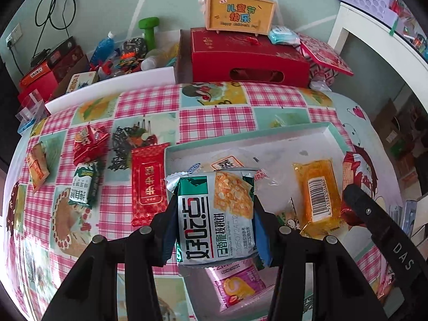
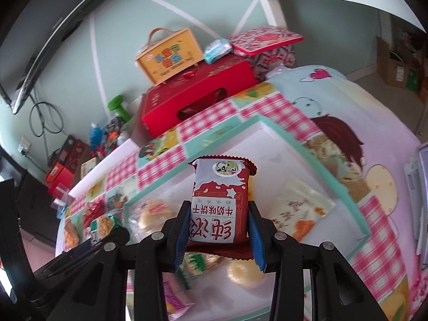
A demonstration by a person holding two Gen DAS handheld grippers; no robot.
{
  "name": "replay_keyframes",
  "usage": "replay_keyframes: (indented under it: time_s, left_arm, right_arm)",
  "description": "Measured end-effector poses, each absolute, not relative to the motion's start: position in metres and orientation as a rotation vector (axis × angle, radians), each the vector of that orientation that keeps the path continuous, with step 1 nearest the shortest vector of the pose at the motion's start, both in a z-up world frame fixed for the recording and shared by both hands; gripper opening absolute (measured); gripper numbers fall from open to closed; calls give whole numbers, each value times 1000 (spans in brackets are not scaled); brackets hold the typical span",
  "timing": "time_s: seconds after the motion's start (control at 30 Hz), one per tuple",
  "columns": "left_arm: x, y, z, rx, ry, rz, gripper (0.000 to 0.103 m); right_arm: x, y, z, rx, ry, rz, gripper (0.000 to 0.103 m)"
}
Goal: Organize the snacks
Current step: 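Release the green-white packet into the tray with the left gripper while the right lowers the red packet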
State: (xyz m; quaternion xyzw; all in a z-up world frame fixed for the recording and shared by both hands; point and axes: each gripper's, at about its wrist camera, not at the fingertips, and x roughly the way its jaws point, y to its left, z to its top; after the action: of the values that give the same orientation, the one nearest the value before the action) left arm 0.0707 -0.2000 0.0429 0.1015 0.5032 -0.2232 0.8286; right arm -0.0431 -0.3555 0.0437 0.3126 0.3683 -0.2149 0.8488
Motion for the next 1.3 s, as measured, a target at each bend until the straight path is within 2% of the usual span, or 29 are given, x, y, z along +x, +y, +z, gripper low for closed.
replay_keyframes:
  time_s: [0.8,0.9,1.03,1.3]
  left_arm:
    - [64,-226,17,278,1120,-492,52]
    - [64,-224,16,279,1127,-487,53]
    - [64,-221,17,261,1138,-488,61]
    - [62,-210,27,236,1120,-483,64]
  right_arm:
    - [-34,-356,31,642,818,-445,43]
    - [-34,-356,31,639,818,-442,43]
    - [-32,-355,31,632,821,-439,43]
    - [-30,-353,31,614,834,-445,43]
